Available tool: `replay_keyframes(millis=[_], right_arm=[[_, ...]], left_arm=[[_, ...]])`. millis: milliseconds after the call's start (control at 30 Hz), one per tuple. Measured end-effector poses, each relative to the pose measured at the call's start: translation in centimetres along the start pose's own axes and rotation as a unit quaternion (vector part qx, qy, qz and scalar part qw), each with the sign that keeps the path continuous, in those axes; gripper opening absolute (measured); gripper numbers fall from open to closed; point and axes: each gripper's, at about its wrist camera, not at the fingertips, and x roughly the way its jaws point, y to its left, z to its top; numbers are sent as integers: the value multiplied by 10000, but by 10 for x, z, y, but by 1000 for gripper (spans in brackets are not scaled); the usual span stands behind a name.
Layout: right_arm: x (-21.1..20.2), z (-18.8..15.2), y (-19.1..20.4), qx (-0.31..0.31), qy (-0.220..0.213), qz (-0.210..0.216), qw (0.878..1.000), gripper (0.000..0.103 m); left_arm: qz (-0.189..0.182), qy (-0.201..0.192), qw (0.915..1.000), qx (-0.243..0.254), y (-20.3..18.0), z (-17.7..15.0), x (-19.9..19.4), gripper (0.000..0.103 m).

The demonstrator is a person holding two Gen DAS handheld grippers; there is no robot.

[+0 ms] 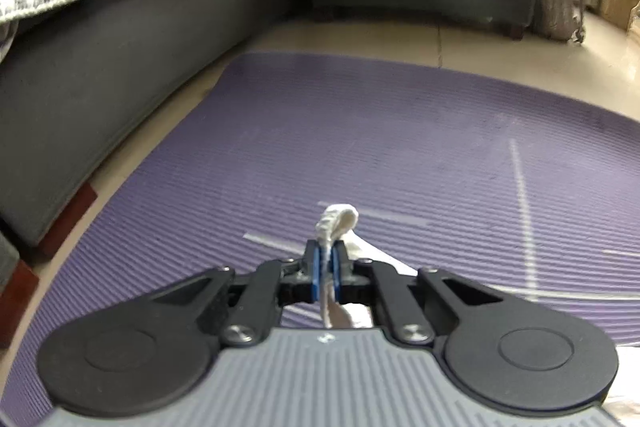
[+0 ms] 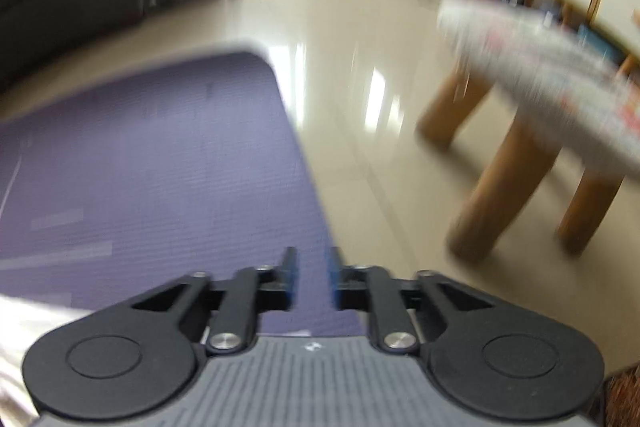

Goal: Fold clothes

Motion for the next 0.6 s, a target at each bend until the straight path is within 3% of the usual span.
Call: replay_keyframes(millis=[167,233,300,333,367,600], right_arm=[[15,-10,4,-8,555,204,9982,36],[23,-16,11,-157,750,45,9971,36],[24,-16,15,-202,613,4,9979,29],[23,-17,17,-196,555,63,9982,10],[23,-18,19,-187,501,132,9985,7],[-7,1,33,-196,-82,359,9991,5]], left_arm=[[-87,116,9999,-24,0,-2,3,6],[-119,135,9998,-49,3,-2,5,6],[-213,161,9995,-155,8,-2,5,6],[-257,173,9993,-194,11,-2,5,6],[-285,184,9992,-204,12,-2,5,6],[-511,204,9980,-325,18,4,2,6]])
